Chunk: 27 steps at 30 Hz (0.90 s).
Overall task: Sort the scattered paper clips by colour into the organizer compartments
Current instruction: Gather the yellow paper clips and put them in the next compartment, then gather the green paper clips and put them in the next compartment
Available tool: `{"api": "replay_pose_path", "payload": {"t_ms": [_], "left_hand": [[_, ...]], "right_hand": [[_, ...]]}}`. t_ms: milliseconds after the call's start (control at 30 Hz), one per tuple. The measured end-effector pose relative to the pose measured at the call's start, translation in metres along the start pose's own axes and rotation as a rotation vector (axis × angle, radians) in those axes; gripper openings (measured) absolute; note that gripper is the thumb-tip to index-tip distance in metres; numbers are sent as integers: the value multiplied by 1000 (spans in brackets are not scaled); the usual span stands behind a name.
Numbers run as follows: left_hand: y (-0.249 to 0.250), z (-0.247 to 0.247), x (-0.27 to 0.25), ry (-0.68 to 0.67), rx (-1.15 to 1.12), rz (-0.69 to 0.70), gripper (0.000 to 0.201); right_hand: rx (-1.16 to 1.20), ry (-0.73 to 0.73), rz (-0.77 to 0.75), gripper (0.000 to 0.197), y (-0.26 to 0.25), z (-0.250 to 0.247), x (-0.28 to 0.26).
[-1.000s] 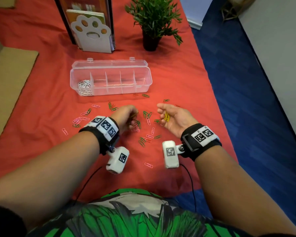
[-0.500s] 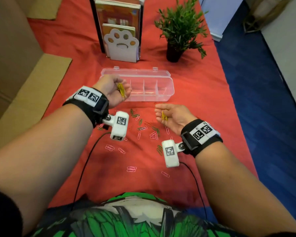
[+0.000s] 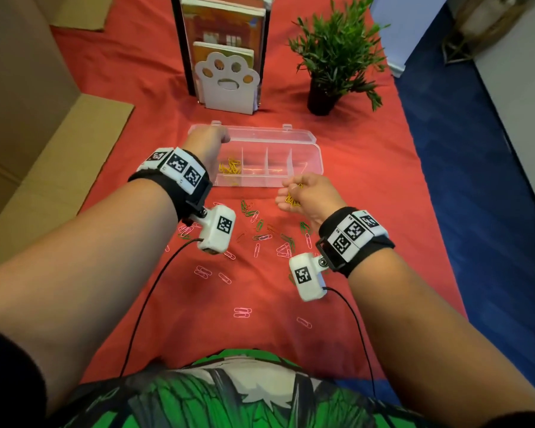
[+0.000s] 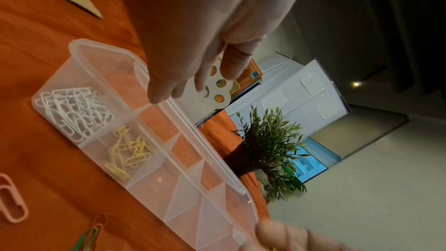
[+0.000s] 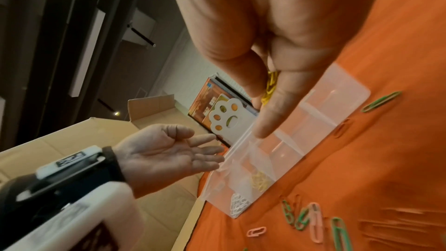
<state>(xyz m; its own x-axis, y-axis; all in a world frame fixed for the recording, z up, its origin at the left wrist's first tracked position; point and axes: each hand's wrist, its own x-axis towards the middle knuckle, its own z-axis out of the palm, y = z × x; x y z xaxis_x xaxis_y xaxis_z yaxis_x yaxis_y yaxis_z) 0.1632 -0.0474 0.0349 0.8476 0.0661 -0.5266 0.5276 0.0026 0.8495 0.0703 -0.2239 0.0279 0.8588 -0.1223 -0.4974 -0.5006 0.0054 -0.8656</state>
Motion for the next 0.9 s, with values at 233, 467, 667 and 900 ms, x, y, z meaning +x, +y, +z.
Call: {"api": "replay_pose_path", "payload": {"t_ms": [233, 467, 667, 900], "left_hand": [[-39, -37, -24, 159, 175, 203, 24], [-81, -80, -49, 250, 522, 223, 22], [-102, -89, -60, 207, 739, 159, 19], [-105, -76, -59, 66, 1001, 144, 23]], "right_hand": [[-107, -22, -146, 31, -31, 53, 37], [-594, -91, -245, 51, -34, 92, 67], [-526, -10, -364, 37, -23, 84, 47], [-1034, -60, -267, 26, 22, 47, 15]]}}
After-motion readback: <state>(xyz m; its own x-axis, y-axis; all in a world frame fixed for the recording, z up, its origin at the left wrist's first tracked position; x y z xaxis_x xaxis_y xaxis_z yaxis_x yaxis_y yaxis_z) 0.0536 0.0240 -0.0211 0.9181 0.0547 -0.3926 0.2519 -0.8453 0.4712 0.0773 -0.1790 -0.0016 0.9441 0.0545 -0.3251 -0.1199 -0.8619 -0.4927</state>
